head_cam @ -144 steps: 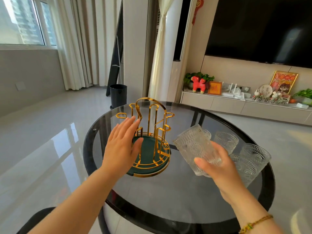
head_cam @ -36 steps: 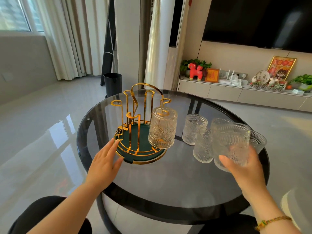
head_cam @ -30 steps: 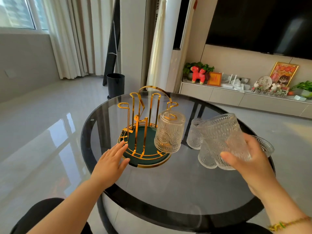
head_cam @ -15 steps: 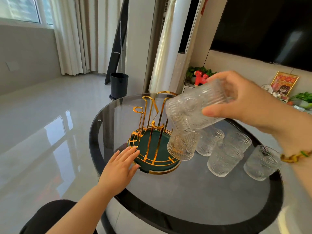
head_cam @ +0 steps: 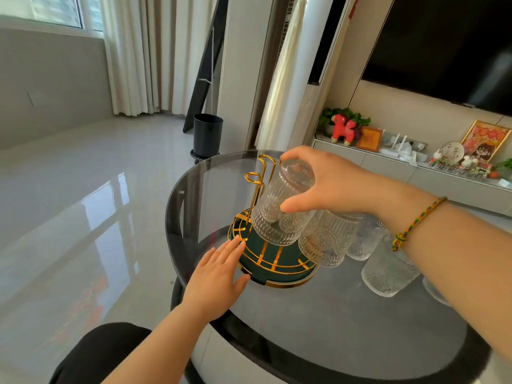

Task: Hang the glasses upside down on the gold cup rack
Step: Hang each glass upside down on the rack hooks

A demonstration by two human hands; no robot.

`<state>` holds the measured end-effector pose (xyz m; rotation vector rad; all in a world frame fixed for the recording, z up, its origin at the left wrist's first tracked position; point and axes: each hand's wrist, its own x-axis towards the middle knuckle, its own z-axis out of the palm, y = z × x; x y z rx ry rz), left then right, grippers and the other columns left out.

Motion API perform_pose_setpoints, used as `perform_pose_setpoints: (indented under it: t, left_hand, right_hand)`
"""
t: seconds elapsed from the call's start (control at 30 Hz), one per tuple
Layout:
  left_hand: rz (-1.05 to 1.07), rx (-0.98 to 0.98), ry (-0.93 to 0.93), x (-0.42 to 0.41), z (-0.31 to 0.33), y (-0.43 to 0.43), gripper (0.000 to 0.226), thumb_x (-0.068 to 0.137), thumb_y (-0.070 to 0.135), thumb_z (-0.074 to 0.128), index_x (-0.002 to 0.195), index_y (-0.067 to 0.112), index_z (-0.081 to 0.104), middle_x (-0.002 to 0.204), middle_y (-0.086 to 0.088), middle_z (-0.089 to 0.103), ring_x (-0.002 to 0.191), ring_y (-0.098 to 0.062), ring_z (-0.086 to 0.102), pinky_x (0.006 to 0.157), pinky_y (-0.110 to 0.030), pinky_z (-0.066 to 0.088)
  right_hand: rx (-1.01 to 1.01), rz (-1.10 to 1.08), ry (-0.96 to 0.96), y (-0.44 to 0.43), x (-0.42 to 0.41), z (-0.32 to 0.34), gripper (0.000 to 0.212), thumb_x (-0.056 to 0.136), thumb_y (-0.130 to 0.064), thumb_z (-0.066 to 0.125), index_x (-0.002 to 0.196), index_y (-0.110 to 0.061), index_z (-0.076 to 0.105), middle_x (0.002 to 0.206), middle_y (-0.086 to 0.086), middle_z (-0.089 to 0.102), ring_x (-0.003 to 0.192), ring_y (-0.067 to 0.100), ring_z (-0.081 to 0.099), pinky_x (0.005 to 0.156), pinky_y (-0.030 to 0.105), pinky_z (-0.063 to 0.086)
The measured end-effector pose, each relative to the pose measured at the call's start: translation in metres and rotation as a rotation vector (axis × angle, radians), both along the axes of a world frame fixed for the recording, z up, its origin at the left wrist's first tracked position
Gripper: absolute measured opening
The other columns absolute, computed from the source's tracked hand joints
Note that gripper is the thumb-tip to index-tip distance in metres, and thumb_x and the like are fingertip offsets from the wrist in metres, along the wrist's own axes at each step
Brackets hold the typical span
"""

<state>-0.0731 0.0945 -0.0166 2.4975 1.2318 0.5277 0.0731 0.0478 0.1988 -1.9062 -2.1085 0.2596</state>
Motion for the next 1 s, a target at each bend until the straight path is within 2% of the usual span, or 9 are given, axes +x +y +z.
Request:
perform_pose_setpoints:
  t: [0.13, 0.47, 0.63, 0.83, 1.0]
  left_hand:
    - [0.009, 0.009, -0.016, 0.0, -0.002, 0.001, 0.065, 0.09, 0.048, 0.035, 0.139, 0.03, -0.002, 0.154, 0.006, 0.001, 0.141, -0.014, 0.002, 0.112, -0.031, -0.003]
    - [0.011, 0.031, -0.039, 0.001, -0.009, 0.004, 0.065, 0.089, 0.05, 0.036, 0.139, 0.032, -0.002, 0.154, 0.007, 0.002, 0.141, -0.014, 0.004, 0.107, -0.028, -0.006]
    - [0.013, 0.041, -0.049, 0.001, -0.01, 0.005, 0.065, 0.088, 0.05, 0.037, 0.139, 0.032, -0.001, 0.154, 0.007, 0.002, 0.141, -0.014, 0.004, 0.105, -0.028, -0.007]
    - [0.005, 0.05, -0.027, 0.0, -0.008, 0.002, 0.066, 0.089, 0.049, 0.036, 0.139, 0.031, -0.002, 0.154, 0.006, 0.001, 0.141, -0.014, 0.003, 0.111, -0.031, -0.003]
    - [-0.046, 0.03, -0.022, -0.002, -0.007, -0.015, 0.066, 0.089, 0.047, 0.038, 0.137, 0.034, -0.005, 0.153, 0.009, -0.002, 0.141, -0.012, 0.004, 0.11, -0.028, -0.004]
  right_hand:
    - [-0.069, -0.013, -0.012, 0.007, -0.003, -0.015, 0.08, 0.063, -0.035, 0.074, 0.13, -0.026, 0.031, 0.14, 0.0, 0.037, 0.125, 0.017, 0.034, 0.098, 0.032, 0.034]
    - [-0.144, -0.034, -0.019, 0.013, -0.005, -0.034, 0.078, 0.066, -0.033, 0.072, 0.131, -0.023, 0.029, 0.142, 0.003, 0.034, 0.128, 0.022, 0.029, 0.1, 0.038, 0.033]
    - [-0.152, -0.035, -0.006, 0.014, -0.003, -0.037, 0.08, 0.067, -0.033, 0.071, 0.132, -0.023, 0.028, 0.143, 0.002, 0.033, 0.129, 0.021, 0.029, 0.1, 0.035, 0.032]
    - [-0.134, -0.034, 0.035, 0.009, 0.002, -0.038, 0.082, 0.068, -0.033, 0.071, 0.134, -0.025, 0.024, 0.145, 0.001, 0.03, 0.132, 0.019, 0.026, 0.101, 0.034, 0.03]
    - [-0.008, -0.044, 0.215, -0.015, 0.019, -0.037, 0.068, 0.071, -0.032, 0.067, 0.13, -0.026, 0.033, 0.141, -0.003, 0.039, 0.127, 0.013, 0.035, 0.102, 0.03, 0.031]
